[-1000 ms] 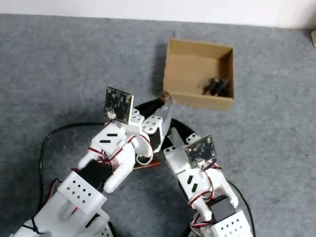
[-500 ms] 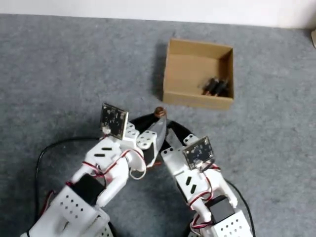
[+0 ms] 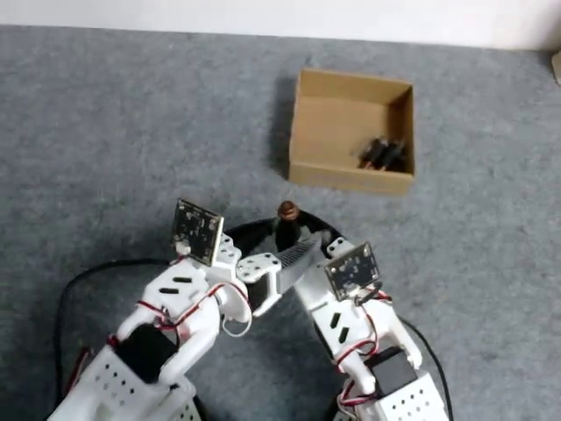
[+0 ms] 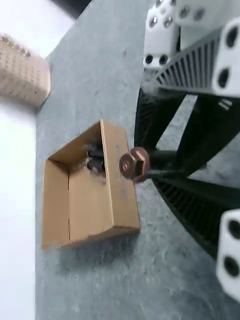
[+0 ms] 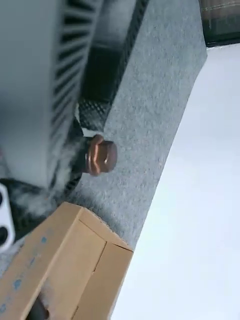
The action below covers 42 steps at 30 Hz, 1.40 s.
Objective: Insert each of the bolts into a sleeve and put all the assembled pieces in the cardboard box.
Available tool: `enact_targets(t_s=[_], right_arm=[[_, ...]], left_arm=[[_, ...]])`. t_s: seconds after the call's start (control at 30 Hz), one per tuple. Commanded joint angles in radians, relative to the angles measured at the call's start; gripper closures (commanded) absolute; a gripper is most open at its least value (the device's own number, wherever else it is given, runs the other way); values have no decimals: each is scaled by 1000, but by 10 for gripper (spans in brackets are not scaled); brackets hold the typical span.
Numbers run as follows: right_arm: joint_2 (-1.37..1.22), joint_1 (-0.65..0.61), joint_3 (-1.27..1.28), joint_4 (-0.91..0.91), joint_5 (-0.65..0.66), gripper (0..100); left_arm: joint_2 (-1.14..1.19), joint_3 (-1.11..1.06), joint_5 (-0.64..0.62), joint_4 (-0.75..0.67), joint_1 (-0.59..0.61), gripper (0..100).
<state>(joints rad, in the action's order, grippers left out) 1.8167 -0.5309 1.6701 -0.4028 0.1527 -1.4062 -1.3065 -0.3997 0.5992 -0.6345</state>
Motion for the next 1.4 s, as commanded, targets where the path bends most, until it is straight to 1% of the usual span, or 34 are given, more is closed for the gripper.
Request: enact_targets(t_s=[0.0, 0.1, 0.17, 0.33, 0.37, 0.47, 0.53, 0.57, 0.7, 0.77, 0.8, 0.93, 1.13, 1.23, 1.37], right_arm=[[22, 13, 48, 13, 9, 994], [22, 13, 48, 13, 9, 994], [22, 13, 48, 13, 9, 994], [22, 13, 48, 13, 9, 994], [21, 13, 48, 13, 9, 994], [21, 13, 48, 13, 9, 994], [21, 13, 48, 13, 9, 994], [21, 13, 48, 13, 9, 994], [21, 15, 48, 13, 9, 994], [16, 15, 48, 13, 9, 994], [15, 15, 48, 13, 9, 994], [13, 18, 48, 8, 12, 994], [12, 28, 41, -16, 14, 994], [12, 102, -22, -97, 11, 994], [7, 217, -151, -133, 11, 994]], left_arm=[[-59, 7, -5, 12, -42, 764], [-120, 7, -5, 14, -33, 790], [-177, 7, -5, 14, 4, 825], [-280, 1, -6, 9, 147, 982], [-286, 1, -6, 9, 166, 999], [-288, -5, -6, 9, 197, 994], [-288, -54, -6, -2, 208, 994], [-288, -87, -6, -40, 228, 994], [-285, -236, -6, -276, 344, 993], [-282, -262, -6, -319, 374, 993], [-266, -260, -6, -318, 374, 993], [-113, -213, -6, -318, 387, 992], [303, -21, -6, -321, 507, 993], [504, 82, -9, -321, 568, 993], [694, 173, -129, -321, 615, 993]])
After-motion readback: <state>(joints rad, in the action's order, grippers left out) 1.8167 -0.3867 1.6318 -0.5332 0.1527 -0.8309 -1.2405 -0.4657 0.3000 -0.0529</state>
